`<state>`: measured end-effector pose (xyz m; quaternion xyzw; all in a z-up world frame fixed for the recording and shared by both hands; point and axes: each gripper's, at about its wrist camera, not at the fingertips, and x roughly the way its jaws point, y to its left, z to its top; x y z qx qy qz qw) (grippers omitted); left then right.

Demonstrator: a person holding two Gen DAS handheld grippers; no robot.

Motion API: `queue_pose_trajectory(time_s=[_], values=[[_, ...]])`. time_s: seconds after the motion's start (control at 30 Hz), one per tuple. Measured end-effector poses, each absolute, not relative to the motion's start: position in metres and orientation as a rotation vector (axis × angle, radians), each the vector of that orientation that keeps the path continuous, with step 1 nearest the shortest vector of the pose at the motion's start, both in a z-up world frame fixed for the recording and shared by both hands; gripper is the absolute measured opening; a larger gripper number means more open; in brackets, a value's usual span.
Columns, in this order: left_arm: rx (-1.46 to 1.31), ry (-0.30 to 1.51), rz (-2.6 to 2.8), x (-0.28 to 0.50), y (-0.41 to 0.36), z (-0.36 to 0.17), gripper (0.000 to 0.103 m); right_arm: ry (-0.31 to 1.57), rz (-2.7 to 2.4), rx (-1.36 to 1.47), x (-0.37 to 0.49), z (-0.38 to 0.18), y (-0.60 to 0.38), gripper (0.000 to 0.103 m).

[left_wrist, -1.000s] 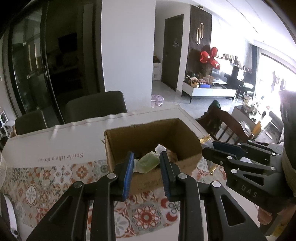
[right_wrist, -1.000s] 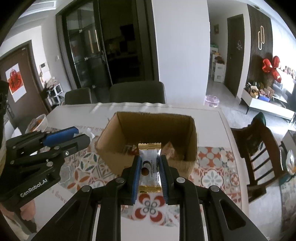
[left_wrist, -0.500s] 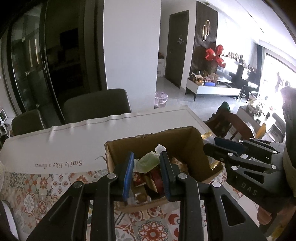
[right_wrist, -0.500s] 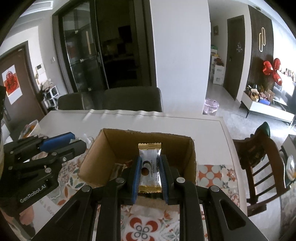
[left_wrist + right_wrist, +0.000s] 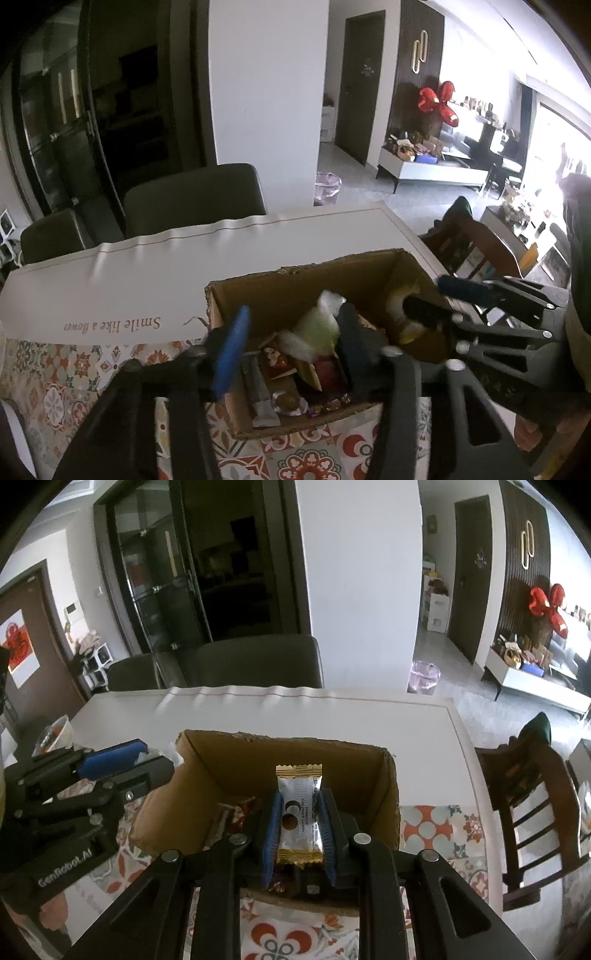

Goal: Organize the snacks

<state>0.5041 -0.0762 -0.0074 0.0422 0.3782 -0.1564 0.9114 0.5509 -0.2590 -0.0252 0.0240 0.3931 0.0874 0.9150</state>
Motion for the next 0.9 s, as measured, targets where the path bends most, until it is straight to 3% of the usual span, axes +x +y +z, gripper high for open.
queue_pose_trajectory(time_s=[0.07,0.13,0.27,0.4,0.6,0.9], values=[[0.088,0.777,-0.306,0.501,-0.073,-0.007,0.055,0.801,0.146,0.062,0.549,-0.025,-0.263,0.062],[0.092,0.771,-0.288,0.495,-0.070,-0.004,0.057,0.785,0.118,0.055,0.543,-0.023,-0.266,0.062],[0.097,0.733,-0.253,0.473,-0.062,0.003,0.075,0.766,0.093,0.051,0.522,-0.014,-0.266,0.062],[0.110,0.682,-0.231,0.442,-0.052,0.012,0.089,0.706,0.041,0.042,0.485,-0.003,-0.264,0.083],[0.140,0.622,-0.227,0.390,-0.045,0.022,0.100,0.669,-0.019,0.055,0.429,0.007,-0.260,0.086],[0.161,0.567,-0.198,0.307,-0.031,0.026,0.103,0.630,-0.106,0.082,0.345,0.014,-0.262,0.086]])
